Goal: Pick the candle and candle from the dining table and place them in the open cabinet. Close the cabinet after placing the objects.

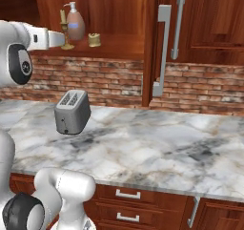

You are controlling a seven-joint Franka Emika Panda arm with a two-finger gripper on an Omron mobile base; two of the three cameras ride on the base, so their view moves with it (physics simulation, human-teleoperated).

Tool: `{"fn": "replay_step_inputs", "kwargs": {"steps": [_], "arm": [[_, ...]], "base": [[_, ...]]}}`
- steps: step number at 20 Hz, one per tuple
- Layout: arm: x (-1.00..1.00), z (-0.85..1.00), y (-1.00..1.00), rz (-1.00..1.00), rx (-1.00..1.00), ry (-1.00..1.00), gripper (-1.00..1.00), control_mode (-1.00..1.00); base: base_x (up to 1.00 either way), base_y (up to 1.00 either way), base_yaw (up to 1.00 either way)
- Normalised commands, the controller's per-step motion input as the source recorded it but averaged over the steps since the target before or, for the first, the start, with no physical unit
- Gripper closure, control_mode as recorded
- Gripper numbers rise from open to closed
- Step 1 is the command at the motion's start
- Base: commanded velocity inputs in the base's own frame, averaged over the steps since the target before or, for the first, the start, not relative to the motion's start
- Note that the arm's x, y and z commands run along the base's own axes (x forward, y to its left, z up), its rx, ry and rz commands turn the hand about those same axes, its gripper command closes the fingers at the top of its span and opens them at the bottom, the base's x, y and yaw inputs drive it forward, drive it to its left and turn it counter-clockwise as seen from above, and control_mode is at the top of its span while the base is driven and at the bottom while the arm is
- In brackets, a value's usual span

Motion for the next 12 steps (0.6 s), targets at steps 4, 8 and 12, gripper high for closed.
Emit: {"fn": "replay_step_inputs", "kwargs": {"steps": [4,8,12], "arm": [[-1.0,-0.03,-0.1,-0.13,0.01,-0.01,-1.0,-1.0],[-1.0,-0.17,0.0,-0.1,0.0,0.0,-1.0,-1.0],[-1.0,-0.14,-0.04,-0.11,0.02,0.0,-1.0,-1.0]], "base": [[0.0,0.0,0.0],[0.0,0.0,0.0],[0.0,0.0,0.0]]}}
